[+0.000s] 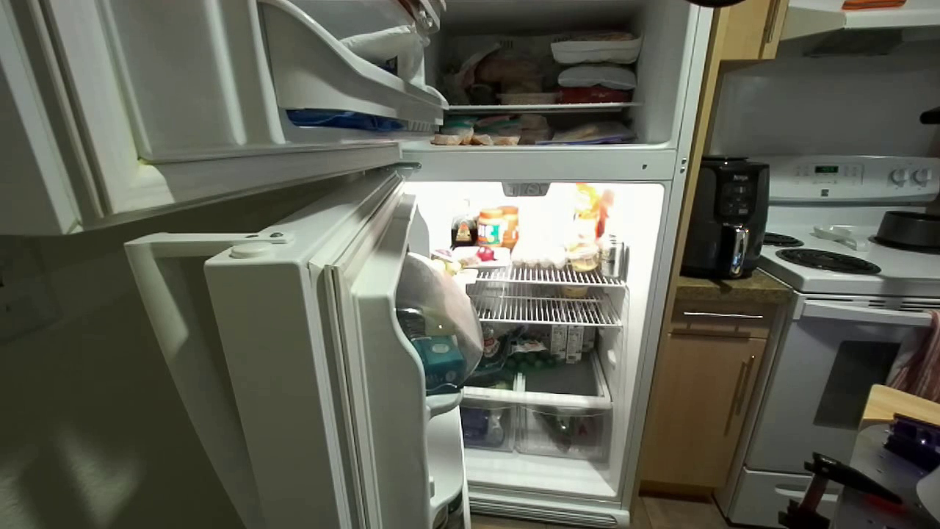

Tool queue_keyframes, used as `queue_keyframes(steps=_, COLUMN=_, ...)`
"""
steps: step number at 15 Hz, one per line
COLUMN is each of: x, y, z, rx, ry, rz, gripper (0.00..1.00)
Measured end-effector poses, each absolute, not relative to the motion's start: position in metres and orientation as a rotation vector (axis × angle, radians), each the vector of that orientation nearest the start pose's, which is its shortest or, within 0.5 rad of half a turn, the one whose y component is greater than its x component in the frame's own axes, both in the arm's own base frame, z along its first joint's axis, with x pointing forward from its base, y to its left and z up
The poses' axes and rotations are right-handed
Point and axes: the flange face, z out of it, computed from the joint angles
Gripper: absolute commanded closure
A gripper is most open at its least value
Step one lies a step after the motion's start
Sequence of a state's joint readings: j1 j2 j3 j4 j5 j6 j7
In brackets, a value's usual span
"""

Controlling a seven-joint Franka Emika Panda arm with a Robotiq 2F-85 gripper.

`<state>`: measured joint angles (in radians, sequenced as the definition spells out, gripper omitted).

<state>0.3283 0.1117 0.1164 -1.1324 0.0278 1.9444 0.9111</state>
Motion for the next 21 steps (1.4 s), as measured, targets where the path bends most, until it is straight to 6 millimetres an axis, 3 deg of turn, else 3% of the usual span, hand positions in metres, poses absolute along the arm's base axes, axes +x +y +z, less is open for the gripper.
queue_keyframes(steps=9, x=0.551, y=0.238, z=0.807, rx=-2.505, ry=0.682, rz=-0.747, gripper=0.00)
queue_keyframes(steps=21, x=0.551, y=0.240, z=0.809, rx=-2.489, ry=0.675, rz=-0.764, gripper=0.00)
